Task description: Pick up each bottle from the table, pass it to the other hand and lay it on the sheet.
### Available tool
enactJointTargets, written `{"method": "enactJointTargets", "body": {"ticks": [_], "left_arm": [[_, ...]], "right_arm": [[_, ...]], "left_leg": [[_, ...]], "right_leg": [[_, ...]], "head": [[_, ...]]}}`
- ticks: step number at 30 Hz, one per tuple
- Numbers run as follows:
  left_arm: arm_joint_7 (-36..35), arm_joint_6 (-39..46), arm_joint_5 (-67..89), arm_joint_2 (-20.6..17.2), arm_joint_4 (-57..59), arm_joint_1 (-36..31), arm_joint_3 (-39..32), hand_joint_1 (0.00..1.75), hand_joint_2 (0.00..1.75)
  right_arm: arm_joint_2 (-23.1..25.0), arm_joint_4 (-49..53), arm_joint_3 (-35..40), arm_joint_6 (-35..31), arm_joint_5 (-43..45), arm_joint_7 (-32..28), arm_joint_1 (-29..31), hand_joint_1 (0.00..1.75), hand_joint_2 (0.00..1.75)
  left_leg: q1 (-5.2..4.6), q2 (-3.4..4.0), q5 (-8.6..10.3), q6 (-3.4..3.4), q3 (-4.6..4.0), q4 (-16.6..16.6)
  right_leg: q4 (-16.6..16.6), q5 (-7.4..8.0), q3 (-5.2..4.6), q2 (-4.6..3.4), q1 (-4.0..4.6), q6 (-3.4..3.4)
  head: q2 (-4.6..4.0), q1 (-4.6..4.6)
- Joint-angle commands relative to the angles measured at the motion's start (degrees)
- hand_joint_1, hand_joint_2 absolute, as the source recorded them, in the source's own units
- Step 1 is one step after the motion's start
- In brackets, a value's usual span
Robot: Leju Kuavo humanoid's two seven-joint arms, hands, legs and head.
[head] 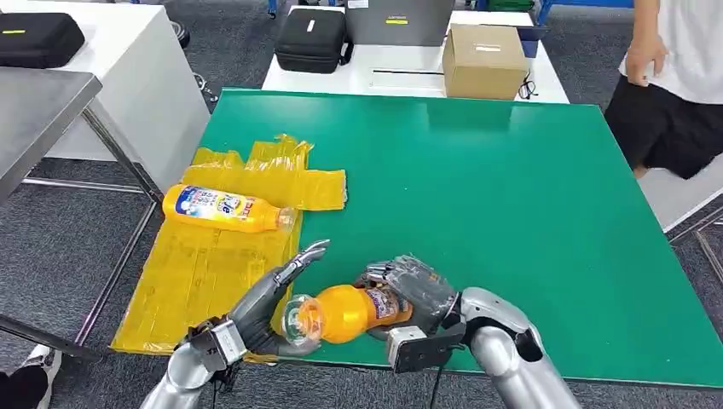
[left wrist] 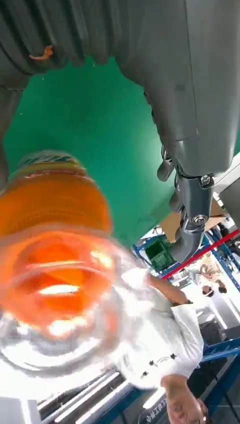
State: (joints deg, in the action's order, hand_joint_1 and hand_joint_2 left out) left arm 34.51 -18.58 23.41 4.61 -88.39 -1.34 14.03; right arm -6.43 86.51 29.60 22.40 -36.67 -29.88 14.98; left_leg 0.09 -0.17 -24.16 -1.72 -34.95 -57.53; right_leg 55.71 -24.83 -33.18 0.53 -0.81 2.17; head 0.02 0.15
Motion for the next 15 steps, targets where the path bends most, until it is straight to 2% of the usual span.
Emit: {"method": "enactJointTargets", "body": {"ticks": [1,14,15], "left_arm": [[0.5,0.3,0.7,-0.9,3.1,-1.8,3.0,0.00,1.75],[2.1,0.3,1.3,-1.4,0.2,-1.1,5.0,0.00,1.75],[2.1,0.3,1.3,-1.4,-0.5,-1.1,5.5,0.00,1.75]], "right_arm": [[-0.6,-7.8,5.5,0.5,1.4,-0.2,5.3,1.75,1.75],[-0.2,-9.2,6.6,0.3,2.0,0.7,5.4,1.75,1.75],[0.0,-9.4,6.8,0.2,1.8,1.0,5.3,1.75,1.75]], "left_leg": [[0.06,0.10,-0.10,0.10,0.27,0.0],[0.06,0.13,-0.12,0.10,0.27,0.0],[0.02,0.03,-0.03,0.04,0.09,0.0]], "right_leg": [[-0.1,-0.04,0.25,-0.12,0.07,-0.11],[0.0,-0.07,0.25,-0.15,0.06,-0.12],[0.0,-0.02,0.09,-0.04,0.03,-0.06]], "head": [[0.00,0.02],[0.00,0.00],[0.00,0.00]]}}
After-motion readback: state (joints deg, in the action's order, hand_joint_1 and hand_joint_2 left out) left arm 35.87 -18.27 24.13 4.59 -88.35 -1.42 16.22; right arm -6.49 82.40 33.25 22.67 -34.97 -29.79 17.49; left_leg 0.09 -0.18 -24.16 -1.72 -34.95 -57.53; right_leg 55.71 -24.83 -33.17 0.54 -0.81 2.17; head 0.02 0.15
